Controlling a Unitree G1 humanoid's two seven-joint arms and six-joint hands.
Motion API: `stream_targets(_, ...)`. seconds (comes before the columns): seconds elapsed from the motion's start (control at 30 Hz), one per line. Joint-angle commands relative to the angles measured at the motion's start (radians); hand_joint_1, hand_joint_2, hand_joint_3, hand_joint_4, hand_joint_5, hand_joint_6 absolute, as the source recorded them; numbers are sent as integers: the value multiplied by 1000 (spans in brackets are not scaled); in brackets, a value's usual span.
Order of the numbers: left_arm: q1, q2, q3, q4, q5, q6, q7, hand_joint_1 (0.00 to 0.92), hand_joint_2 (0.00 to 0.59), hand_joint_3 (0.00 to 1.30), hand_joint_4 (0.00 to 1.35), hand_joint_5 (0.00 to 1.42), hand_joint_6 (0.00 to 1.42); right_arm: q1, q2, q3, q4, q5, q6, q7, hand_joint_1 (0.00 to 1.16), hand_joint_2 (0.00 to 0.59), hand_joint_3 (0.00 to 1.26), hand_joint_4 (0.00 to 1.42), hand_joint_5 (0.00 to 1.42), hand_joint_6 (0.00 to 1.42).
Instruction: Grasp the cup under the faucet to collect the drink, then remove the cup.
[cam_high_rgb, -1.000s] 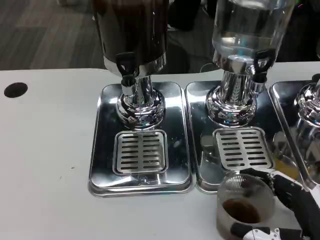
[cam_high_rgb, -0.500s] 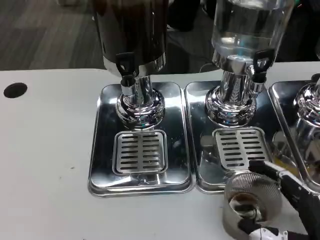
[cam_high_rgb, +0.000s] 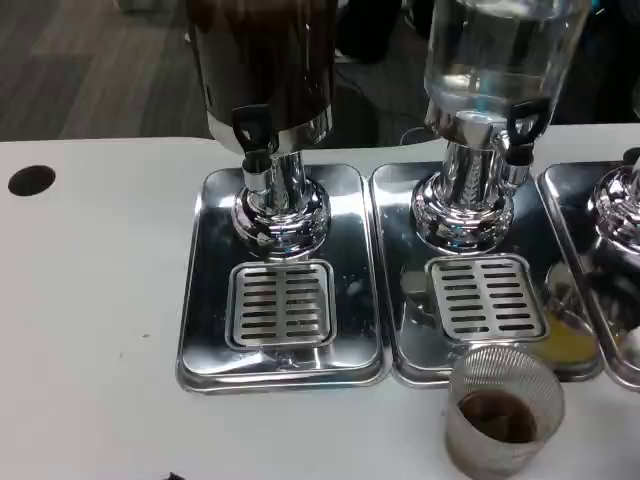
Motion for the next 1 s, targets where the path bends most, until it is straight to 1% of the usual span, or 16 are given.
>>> stream_targets(0.03, 2, 4, 9, 9, -13, -26, 34, 0, 101, 314, 260, 365, 595, -25, -50, -90, -41, -38, 129, -40, 397, 581, 243, 98, 101, 10)
stream_targets(0.07, -1, 4, 14, 12, -18, -35, 44, 0, 101, 314, 260, 363, 594, -32, -76, -104, -39, -132, 119, -71, 409, 585, 228, 82, 79, 2)
stream_targets(0.17, -8, 4, 28, 16, -28, -58, 74, 0, 101, 314, 248, 332, 581, -40, -120, -124, -41, -352, 89, -152, 448, 586, 215, 55, 49, 0)
stream_targets(0.2, -13, 3, 34, 18, -26, -72, 95, 0, 101, 314, 239, 317, 571, -40, -124, -126, -43, -401, 82, -175, 452, 586, 213, 54, 48, 0)
stream_targets(0.23, -18, 3, 38, 20, -24, -82, 110, 0, 105, 314, 220, 298, 559, -38, -132, -123, -50, -485, 73, -215, 459, 586, 204, 47, 39, 0)
stream_targets(0.3, -33, 5, 45, 29, -14, -108, 150, 0, 110, 289, 167, 236, 524, -37, -139, -108, -60, -622, 69, -281, 482, 586, 191, 35, 16, 0)
stream_targets(0.37, -54, 6, 58, 39, 14, -133, 206, 0, 113, 239, 96, 166, 476, -35, -136, -93, -63, -706, 70, -330, 500, 586, 178, 34, 13, 0)
stream_targets(0.43, -67, 7, 70, 41, 41, -151, 253, 0, 114, 200, 37, 102, 395, -21, -125, -74, -77, -785, 72, -379, 511, 578, 172, 34, 13, 0)
stream_targets(0.5, -72, 8, 81, 38, 65, -164, 293, 0, 116, 186, 3, 69, 342, -13, -120, -60, -86, -824, 81, -409, 515, 569, 171, 29, 13, 0)
stream_targets(0.6, -76, 17, 122, 23, 77, -181, 332, 0, 103, 166, 0, 43, 271, 4, -109, -50, -101, -828, 97, -422, 517, 562, 171, 31, 13, 0)
stream_targets(0.7, -92, 28, 158, 14, 73, -184, 332, 0, 98, 146, 0, 30, 230, 20, -108, -45, -117, -835, 101, -430, 517, 557, 174, 32, 13, 0)
stream_targets(0.77, -99, 31, 167, 9, 77, -182, 323, 0, 97, 144, 0, 27, 223, 30, -108, -41, -126, -836, 107, -429, 518, 538, 180, 34, 13, 0)
stream_targets(0.9, -107, 33, 172, 5, 81, -174, 298, 0, 88, 132, 0, 25, 203, 43, -106, -39, -138, -832, 112, -430, 519, 533, 180, 36, 13, 0)
stream_targets(1.0, -114, 35, 169, 4, 78, -167, 274, 0, 84, 122, 0, 42, 220, 48, -107, -38, -141, -829, 112, -433, 517, 524, 187, 43, 13, 0)
